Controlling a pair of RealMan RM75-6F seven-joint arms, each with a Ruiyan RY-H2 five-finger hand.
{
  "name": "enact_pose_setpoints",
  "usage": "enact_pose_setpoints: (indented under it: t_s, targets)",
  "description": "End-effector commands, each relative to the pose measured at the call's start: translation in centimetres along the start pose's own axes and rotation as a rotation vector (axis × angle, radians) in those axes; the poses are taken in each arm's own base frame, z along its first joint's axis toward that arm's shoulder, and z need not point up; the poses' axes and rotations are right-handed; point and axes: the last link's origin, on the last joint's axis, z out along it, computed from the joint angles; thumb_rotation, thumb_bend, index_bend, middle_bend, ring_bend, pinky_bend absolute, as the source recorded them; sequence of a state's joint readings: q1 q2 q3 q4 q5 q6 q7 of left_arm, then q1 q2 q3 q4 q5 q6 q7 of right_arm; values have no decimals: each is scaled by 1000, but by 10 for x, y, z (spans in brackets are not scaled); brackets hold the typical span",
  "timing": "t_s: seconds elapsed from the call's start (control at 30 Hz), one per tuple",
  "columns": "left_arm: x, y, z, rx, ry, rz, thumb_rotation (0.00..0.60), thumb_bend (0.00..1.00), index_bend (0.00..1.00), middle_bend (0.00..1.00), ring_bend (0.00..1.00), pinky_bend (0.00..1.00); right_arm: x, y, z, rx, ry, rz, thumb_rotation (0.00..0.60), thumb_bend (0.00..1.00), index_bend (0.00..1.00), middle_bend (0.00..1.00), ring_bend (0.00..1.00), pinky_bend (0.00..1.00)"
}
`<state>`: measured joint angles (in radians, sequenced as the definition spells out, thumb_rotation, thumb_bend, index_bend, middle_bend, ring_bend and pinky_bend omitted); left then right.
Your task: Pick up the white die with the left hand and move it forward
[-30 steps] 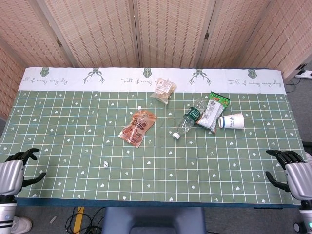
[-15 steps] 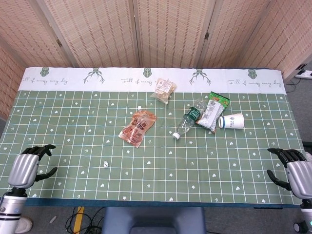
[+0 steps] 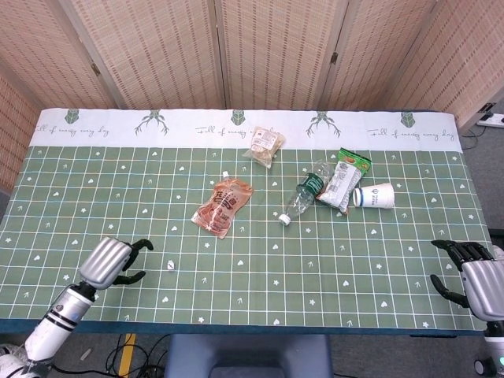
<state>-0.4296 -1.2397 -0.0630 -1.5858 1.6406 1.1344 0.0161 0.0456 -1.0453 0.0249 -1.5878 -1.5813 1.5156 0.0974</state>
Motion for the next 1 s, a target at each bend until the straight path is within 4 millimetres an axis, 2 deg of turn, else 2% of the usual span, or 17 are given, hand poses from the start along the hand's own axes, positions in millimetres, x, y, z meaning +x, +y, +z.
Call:
enact_pose_setpoints:
  t_s: [0.03,0.17,0.5,0.77,1.0]
  targets:
    - [-12,11,17,-32,-42,-10,600,239,387,885,809,928,0,0,0,1,0,1,600,239,278,332,331,267]
    - [-24,18,29,-38,-93,11,600,239,384,903,820,942,1,1,-1,-3,3,0,600,240,279,332,331,267]
    - [-49,26,45,38,-185,-10,600,239,387,935,849,958,0,4,-1,-12,0,4,600,240,278,332,335,267]
    - [-57,29,57,74,-197,-13,600,301,425,945,855,961,1,6,-1,-15,-1,4,600,240,278,332,341,267]
    - [-58,27,59,103,-213,-18,600,365,446,945,855,961,1,8,-2,-25,0,4,600,240,279,333,342,267]
